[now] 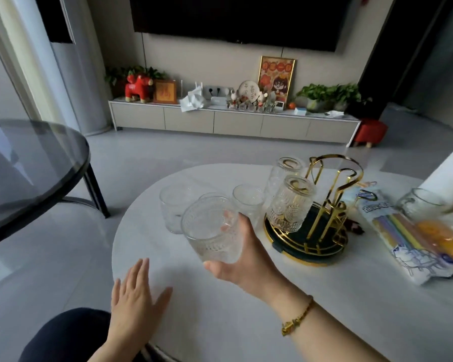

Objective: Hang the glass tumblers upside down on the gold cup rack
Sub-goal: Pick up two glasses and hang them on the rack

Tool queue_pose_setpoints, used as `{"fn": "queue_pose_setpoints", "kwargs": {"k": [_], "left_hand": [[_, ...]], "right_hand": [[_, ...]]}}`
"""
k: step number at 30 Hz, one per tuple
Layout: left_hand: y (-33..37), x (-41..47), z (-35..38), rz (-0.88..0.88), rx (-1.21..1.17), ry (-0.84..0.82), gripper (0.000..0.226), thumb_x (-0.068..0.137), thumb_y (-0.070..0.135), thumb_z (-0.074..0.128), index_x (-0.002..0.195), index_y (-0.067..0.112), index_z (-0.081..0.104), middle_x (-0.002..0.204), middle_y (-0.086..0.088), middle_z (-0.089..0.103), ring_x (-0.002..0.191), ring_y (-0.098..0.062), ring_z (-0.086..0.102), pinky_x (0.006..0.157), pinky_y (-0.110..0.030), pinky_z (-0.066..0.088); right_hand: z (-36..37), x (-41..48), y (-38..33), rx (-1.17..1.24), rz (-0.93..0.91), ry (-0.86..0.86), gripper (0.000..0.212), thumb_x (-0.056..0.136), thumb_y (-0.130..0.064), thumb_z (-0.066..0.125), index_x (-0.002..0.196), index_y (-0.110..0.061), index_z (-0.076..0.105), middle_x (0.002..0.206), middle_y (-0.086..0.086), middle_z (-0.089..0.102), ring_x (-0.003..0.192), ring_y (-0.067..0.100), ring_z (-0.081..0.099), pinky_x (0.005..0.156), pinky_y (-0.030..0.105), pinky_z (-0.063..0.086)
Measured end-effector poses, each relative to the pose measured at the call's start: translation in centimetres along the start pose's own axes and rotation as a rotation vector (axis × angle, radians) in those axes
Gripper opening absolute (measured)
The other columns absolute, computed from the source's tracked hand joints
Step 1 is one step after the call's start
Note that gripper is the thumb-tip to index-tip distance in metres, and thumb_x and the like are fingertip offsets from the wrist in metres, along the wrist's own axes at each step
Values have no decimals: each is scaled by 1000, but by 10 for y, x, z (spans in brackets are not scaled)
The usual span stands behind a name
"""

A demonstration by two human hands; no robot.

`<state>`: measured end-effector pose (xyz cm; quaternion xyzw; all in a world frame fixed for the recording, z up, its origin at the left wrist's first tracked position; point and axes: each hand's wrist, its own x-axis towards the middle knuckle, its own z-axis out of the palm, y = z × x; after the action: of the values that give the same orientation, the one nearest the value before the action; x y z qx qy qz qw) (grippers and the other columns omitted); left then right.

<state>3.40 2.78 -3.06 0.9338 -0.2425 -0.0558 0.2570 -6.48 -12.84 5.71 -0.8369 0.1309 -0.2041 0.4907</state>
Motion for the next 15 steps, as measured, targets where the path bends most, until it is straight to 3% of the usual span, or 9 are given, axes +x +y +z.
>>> {"fn": "queue_pose_setpoints", "kwargs": {"k": [2, 3, 7, 10, 12, 15], "left_hand": [[24, 6, -6, 89, -82, 59, 63, 85, 30, 53, 136, 10, 20, 149, -10, 23, 138, -23, 19, 114, -38, 5], [40, 10, -8, 152, -120, 83, 58, 85, 25, 54, 134, 9, 26, 147, -11, 28, 137, -25, 23, 114, -39, 8], [114, 25, -14, 383, -250, 133, 41, 82, 8, 59, 122, 7, 48, 135, -16, 46, 128, -32, 39, 109, -46, 24], [170, 35, -14, 545, -332, 102, 34, 85, 7, 54, 119, 10, 52, 132, -13, 51, 124, -30, 43, 107, -45, 30], [204, 45, -12, 649, -376, 99, 33, 87, 8, 50, 119, 13, 52, 129, -11, 54, 121, -28, 46, 104, -41, 33], [245, 64, -8, 693, -390, 100, 34, 89, 13, 48, 123, 16, 47, 130, -7, 54, 118, -23, 50, 98, -32, 37]], "right_hand": [[-38, -10, -5, 65, 12, 25, 63, 51, -29, 70, 99, -48, 31, 104, -28, 41, 95, -26, 41, 77, -5, 32], [-58, -15, -7, 95, 13, 34, 63, 51, -28, 70, 100, -44, 33, 106, -25, 42, 91, -30, 41, 72, -7, 33], [-130, -27, -15, 151, -4, 113, 71, 43, -36, 68, 107, -33, 37, 112, -11, 51, 95, -18, 52, 72, -1, 42], [-181, -30, -21, 52, 6, 220, 75, 44, -40, 69, 111, -34, 37, 110, -18, 51, 95, -15, 54, 71, 1, 44], [-212, -27, -18, -61, 65, 338, 88, 40, -49, 69, 118, -30, 34, 113, -18, 50, 101, -5, 52, 83, 15, 45], [-249, -13, -18, -165, 171, 479, 92, 37, -57, 73, 116, -28, 36, 128, 1, 49, 114, 16, 47, 98, 39, 39]]}}
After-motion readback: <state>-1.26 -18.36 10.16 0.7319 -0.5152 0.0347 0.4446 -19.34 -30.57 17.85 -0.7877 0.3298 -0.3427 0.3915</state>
